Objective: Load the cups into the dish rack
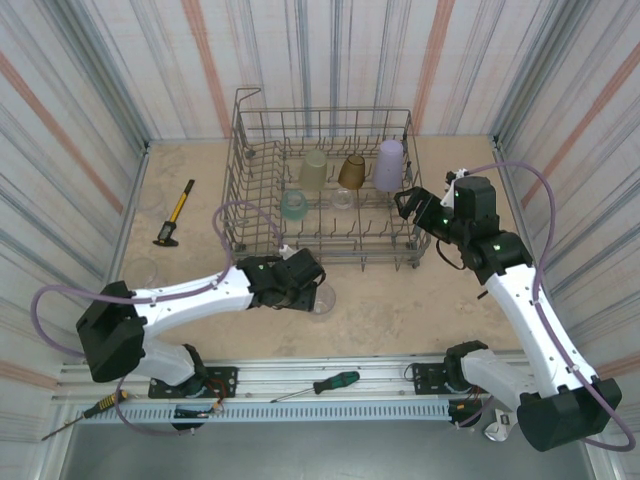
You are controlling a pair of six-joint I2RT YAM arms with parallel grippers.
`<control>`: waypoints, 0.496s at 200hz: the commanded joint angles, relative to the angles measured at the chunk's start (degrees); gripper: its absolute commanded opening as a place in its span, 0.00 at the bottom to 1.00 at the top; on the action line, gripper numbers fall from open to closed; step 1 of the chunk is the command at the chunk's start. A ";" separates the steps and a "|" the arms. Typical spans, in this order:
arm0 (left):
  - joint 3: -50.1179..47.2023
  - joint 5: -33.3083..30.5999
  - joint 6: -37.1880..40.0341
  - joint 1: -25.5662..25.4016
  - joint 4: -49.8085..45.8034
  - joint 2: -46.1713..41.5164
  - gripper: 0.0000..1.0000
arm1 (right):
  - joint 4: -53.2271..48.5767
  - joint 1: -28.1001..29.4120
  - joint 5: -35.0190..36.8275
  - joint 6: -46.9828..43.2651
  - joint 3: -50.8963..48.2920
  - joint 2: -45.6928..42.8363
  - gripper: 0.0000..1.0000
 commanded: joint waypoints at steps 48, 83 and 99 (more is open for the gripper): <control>2.42 -2.04 -1.83 -0.28 -1.36 3.67 0.42 | 0.72 -0.24 -1.16 -1.24 -1.70 -0.17 0.99; 3.82 -1.49 -1.77 -0.32 -2.36 5.29 0.21 | 0.42 -0.23 -1.09 -1.48 -2.38 -0.37 0.99; 4.73 -1.52 -1.17 -0.32 -2.89 5.41 0.07 | 0.21 -0.32 -0.72 -1.75 -2.41 -0.52 0.99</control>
